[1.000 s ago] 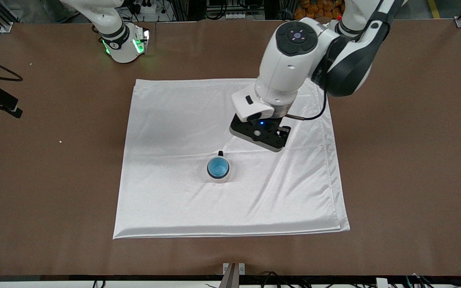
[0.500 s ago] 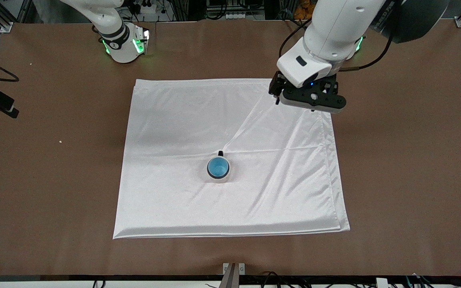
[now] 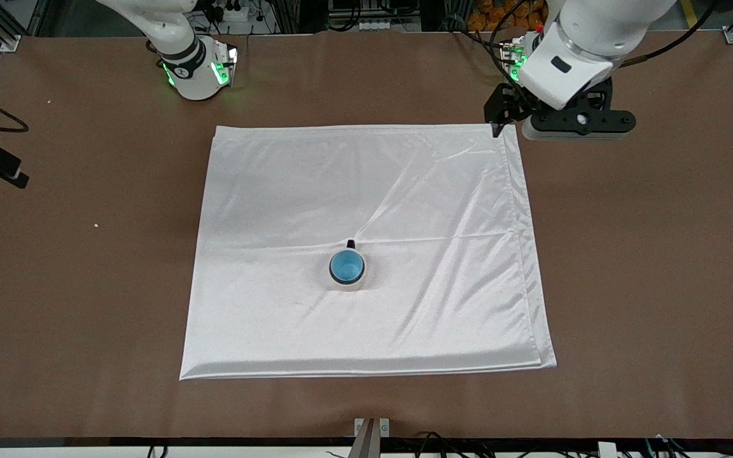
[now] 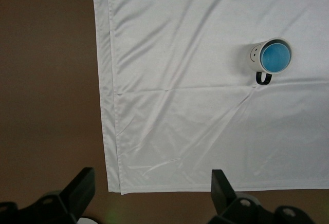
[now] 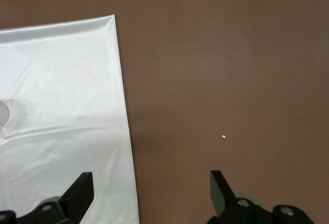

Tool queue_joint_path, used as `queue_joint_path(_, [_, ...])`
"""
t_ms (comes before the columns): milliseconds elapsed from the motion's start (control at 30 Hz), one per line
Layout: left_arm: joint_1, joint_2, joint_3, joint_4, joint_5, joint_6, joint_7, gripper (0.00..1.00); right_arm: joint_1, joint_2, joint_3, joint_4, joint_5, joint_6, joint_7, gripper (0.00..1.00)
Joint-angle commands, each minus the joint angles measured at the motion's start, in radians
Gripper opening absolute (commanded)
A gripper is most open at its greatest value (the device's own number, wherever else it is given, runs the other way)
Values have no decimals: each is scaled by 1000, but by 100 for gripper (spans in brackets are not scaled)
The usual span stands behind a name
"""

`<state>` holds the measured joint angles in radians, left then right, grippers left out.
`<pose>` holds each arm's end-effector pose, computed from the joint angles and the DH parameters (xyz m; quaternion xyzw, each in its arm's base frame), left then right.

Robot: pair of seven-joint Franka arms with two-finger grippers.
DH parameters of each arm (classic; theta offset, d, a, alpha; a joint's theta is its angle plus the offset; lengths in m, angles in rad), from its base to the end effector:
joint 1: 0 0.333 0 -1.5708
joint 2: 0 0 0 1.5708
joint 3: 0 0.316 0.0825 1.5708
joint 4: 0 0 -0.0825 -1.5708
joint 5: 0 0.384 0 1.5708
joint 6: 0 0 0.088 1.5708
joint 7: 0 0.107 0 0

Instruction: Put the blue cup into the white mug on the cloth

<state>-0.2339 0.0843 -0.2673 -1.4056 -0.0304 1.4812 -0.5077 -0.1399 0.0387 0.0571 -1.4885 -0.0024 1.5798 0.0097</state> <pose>0.5027 -0.2708 0.6482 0.9996 0.0024 -0.0152 0.0216 0.5662 -0.0479 0.6425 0.9986 -0.0463 0.0263 0.0011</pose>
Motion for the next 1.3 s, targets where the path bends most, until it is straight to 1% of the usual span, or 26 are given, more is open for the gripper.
queue_joint_path(0, [68, -32, -4, -30, -45, -25, -14, 100, -10, 0, 4, -7, 19, -1, -16, 100])
queue_joint_path(100, [120, -34, -18, -30, -62, -42, -8, 100, -13, -2, 4, -13, 19, -1, -14, 100])
queue_joint_path(300, [160, -35, -21, -32, -66, -75, 35, 100, -17, -2, 4, -15, 19, 0, -14, 100])
queue_joint_path(467, [151, -35, -12, -33, -54, -76, 37, 100, -15, 0, 4, -15, 19, 3, -14, 100])
queue_joint_path(600, [131, -35, 16, -35, -54, -76, 50, 100, -17, -2, 4, -15, 19, 3, -14, 100])
queue_joint_path(800, [61, -35, 103, -38, -36, -76, 83, 100, -15, 3, 6, -15, 19, 12, -14, 100])
queue_joint_path(967, [28, -49, 108, -49, 38, -76, 97, 100, -13, 6, 6, -15, 19, 14, -14, 100])
queue_joint_path(1133, [27, -63, 111, -59, 72, -75, 170, 100, -15, 6, 6, -13, 18, 17, -14, 100])
queue_joint_path(1267, [24, -61, 140, -59, 75, -67, 190, 100, -15, 1, 6, -24, 18, 8, -13, 100])
